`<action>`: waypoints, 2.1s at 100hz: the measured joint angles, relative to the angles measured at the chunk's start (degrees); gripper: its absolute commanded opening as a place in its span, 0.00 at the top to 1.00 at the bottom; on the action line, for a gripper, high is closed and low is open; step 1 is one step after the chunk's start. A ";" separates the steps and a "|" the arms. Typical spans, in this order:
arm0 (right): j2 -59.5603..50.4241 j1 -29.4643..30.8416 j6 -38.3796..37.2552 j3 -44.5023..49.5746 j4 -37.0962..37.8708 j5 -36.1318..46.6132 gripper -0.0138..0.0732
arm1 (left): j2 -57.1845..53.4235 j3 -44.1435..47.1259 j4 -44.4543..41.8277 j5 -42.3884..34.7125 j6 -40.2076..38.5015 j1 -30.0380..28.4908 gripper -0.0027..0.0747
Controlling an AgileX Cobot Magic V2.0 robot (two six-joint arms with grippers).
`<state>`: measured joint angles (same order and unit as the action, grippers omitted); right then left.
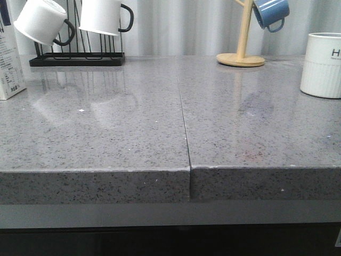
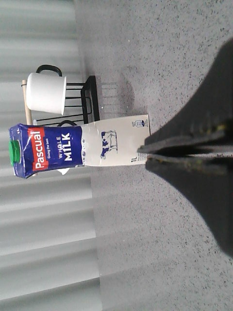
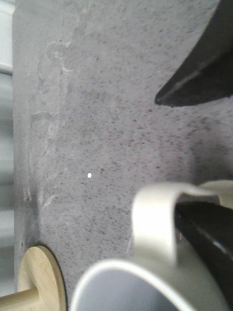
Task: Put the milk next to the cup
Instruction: 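Grasp the white HOME mug by its handle with the right gripper, then carry the mug toward the table centre and set it down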
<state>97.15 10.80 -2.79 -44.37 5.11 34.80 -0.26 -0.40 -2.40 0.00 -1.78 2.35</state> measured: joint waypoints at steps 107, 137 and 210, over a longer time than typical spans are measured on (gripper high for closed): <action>-4.88 -16.84 0.40 -4.56 -4.08 -2.28 0.95 | 0.00 0.00 0.00 0.00 0.00 0.00 0.99; -4.63 -35.32 19.61 -4.56 -32.35 1.03 0.95 | 0.00 0.00 0.00 0.00 0.00 0.00 0.99; 4.29 -43.71 27.51 -5.97 -44.94 5.66 0.95 | 0.00 0.00 0.00 0.00 0.00 0.00 0.99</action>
<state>101.44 -32.92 24.71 -50.34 -39.83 40.46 -0.26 -0.40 -2.40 0.00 -1.78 2.35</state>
